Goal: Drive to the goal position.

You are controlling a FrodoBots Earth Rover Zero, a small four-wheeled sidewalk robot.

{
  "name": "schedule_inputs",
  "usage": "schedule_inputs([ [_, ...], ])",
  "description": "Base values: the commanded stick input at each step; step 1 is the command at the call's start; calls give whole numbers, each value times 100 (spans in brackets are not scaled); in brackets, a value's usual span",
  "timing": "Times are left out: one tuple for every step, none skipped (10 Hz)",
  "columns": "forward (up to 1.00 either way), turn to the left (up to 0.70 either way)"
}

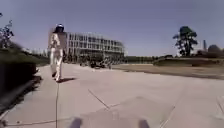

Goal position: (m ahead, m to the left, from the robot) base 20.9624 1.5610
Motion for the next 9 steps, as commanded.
schedule_inputs([
  [85, 0],
  [85, 0],
  [85, 0],
  [85, 0],
  [85, 0],
  [85, 0],
  [85, 0],
  [85, 0],
  [85, 0],
])
